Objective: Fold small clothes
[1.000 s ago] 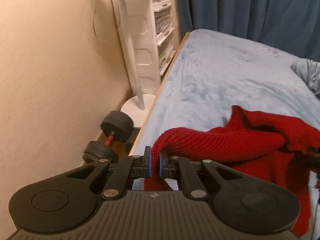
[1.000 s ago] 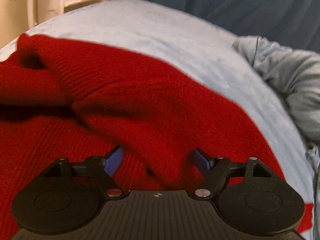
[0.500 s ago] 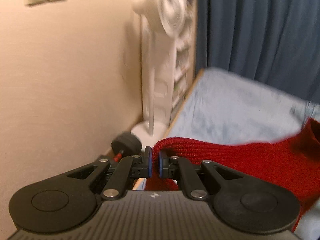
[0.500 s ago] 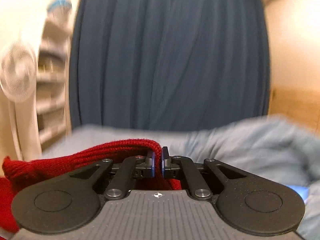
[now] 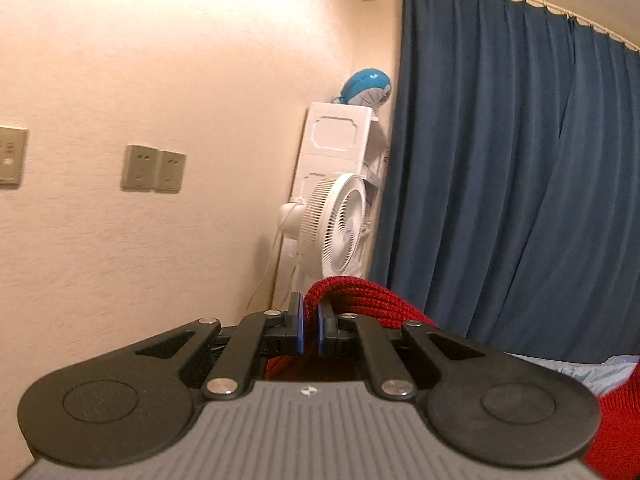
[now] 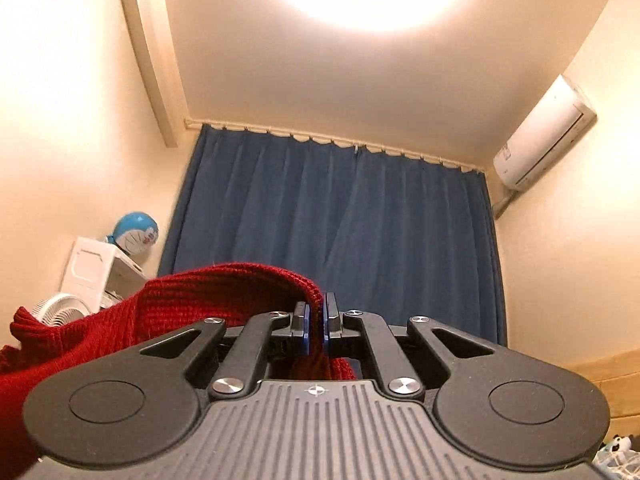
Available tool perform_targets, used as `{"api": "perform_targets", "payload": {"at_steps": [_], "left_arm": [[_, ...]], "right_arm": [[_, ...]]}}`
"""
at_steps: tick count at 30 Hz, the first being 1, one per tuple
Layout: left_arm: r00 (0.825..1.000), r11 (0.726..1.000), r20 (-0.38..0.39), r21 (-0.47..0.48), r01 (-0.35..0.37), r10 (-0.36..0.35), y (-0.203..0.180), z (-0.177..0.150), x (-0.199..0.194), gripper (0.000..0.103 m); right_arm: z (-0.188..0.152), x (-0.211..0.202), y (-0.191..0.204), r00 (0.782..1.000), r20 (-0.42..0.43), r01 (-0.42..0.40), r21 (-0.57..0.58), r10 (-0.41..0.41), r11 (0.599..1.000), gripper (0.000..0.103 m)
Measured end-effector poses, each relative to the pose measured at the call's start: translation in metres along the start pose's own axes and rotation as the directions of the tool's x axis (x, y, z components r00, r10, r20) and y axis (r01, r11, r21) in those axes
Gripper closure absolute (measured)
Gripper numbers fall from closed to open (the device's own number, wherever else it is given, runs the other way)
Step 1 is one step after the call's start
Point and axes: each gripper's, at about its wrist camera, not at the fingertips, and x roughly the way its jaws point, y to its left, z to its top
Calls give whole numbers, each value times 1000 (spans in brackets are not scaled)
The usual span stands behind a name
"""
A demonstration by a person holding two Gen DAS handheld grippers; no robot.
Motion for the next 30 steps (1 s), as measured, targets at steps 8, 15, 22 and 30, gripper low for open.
{"api": "perform_targets", "payload": {"at_steps": [8, 15, 22, 30], "left_arm": [[971, 994, -230, 99, -39, 61, -74, -64, 180, 97], [762, 983, -630, 179, -48, 151, -124, -230, 348, 32], [647, 973, -757, 205, 102, 92, -106, -336, 277, 16], [487, 976, -873, 121, 179, 19, -77, -410, 186, 8]], "right_arm": [[-124, 134, 12, 943, -333, 38, 41, -22, 998, 97], [-347, 260, 39, 555, -820, 134, -77, -139, 988, 65], [-419, 152, 29, 408, -913, 26, 1, -10, 1000, 45], [-476, 28, -9, 99, -995, 180, 44, 27, 983, 36]]}}
